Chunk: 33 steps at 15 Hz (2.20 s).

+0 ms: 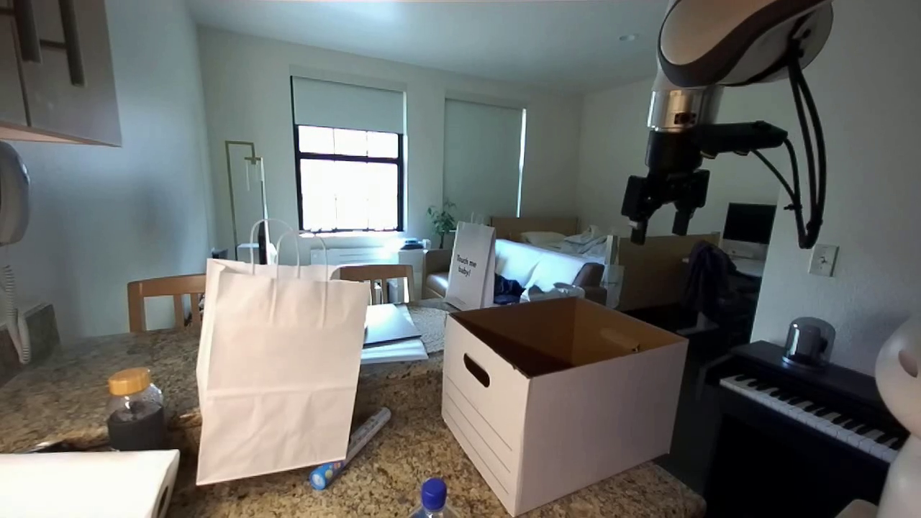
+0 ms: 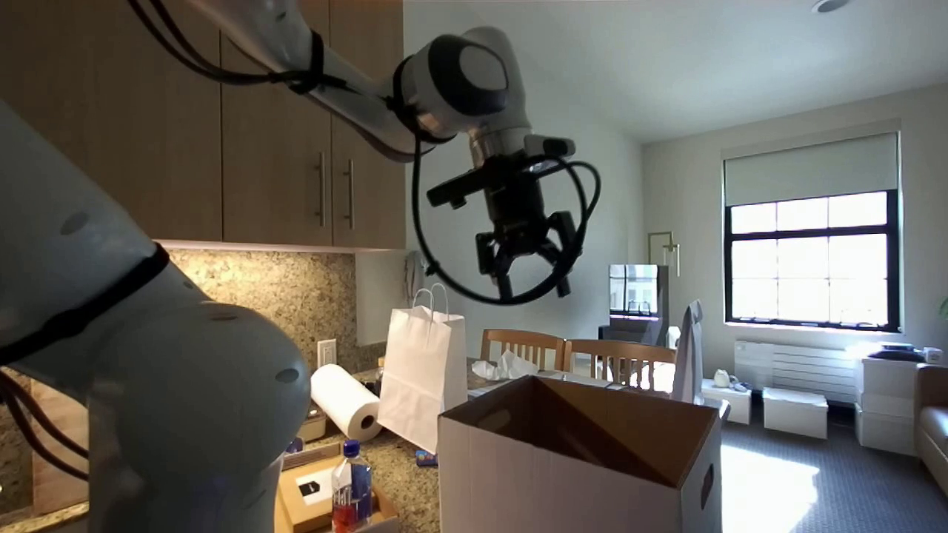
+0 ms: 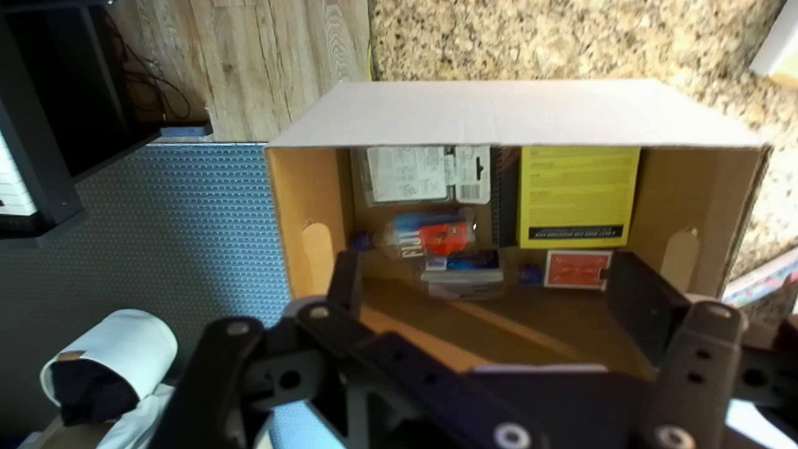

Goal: Put the bottle in the box

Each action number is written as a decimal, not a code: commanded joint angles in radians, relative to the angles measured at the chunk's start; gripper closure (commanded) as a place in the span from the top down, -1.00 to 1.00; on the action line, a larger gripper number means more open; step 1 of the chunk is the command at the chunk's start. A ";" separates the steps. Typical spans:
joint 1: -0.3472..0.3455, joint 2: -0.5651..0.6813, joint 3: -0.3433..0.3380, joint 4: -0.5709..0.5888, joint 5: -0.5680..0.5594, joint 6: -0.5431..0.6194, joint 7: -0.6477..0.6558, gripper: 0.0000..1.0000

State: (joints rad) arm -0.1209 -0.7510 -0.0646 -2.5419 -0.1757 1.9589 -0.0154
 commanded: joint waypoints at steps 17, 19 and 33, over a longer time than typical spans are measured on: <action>0.454 -0.084 0.737 -0.236 0.615 0.338 0.305 1.00; 0.356 -0.044 0.852 -0.237 0.611 0.399 0.329 1.00; -0.347 0.061 1.581 -0.232 0.901 0.626 0.254 1.00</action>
State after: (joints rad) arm -0.3690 -0.7256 1.4553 -2.7734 0.6239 2.5053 0.2836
